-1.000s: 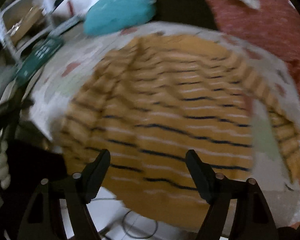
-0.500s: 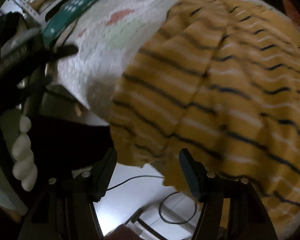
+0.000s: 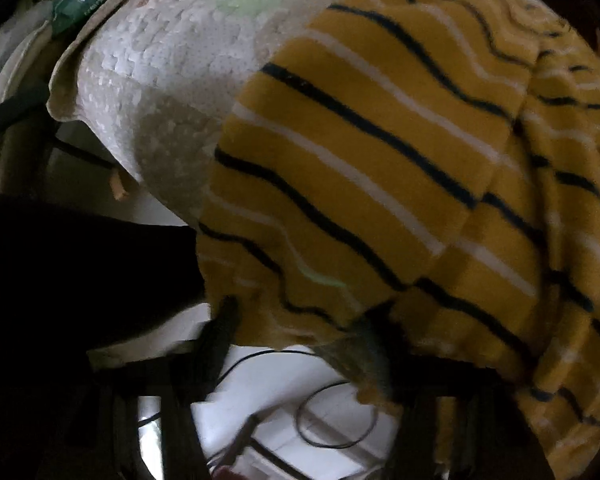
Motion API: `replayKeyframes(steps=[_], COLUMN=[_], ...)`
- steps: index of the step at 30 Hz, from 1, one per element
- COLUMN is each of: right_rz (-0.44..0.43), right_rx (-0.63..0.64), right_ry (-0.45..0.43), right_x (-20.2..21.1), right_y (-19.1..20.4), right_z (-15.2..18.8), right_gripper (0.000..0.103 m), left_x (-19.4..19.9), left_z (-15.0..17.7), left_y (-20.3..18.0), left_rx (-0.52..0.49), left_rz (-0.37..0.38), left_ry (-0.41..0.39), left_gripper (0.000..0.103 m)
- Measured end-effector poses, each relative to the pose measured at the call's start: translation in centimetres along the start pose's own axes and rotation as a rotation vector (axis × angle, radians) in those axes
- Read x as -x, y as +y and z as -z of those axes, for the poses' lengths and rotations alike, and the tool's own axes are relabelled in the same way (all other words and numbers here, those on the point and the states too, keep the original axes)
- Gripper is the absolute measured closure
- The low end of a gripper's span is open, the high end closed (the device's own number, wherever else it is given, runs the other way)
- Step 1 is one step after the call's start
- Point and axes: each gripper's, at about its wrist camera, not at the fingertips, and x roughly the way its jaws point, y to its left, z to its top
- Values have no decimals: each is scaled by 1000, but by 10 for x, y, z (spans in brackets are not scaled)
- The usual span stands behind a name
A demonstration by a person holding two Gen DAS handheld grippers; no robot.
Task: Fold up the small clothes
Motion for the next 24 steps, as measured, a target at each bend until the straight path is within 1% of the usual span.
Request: replayKeyframes(steps=[3, 6, 9, 12, 14, 15, 17, 19, 21, 22, 24], right_rz=[-49, -79, -90, -75, -19, 24, 101, 206, 296, 345, 451], right_rx=[-27, -6, 32, 68, 120, 148, 174, 191, 176, 157, 125], right_ry=[-21, -66, -124, -181, -238, -266, -301, -335, -351, -355, -352], right_x=[16, 44, 86, 130, 164, 184, 204, 223, 238, 245, 247], right_y=[-3, -6, -21, -32, -42, -52, -67, -89, -116, -136, -170], right_z=[0, 2, 5, 0, -9, -14, -23, -36, -48, -51, -63], right_gripper=[92, 93, 93, 93, 93, 93, 93, 93, 93, 93, 93], left_x=[-1, 0, 0, -1, -2, -2, -3, -4, -5, -6, -7], left_z=[0, 0, 1, 3, 4, 4, 5, 6, 8, 9, 10], left_y=[1, 0, 0, -2, -6, -9, -16, -26, -36, -41, -48], left_rx=[19, 19, 31, 38, 28, 18, -6, -38, -73, -88, -109], left_rz=[6, 5, 2, -1, -1, -5, -9, -23, -35, -38, -35], left_ry=[7, 5, 8, 13, 12, 11, 10, 9, 9, 10, 17], left_gripper=[5, 5, 5, 5, 5, 5, 5, 5, 5, 5, 5])
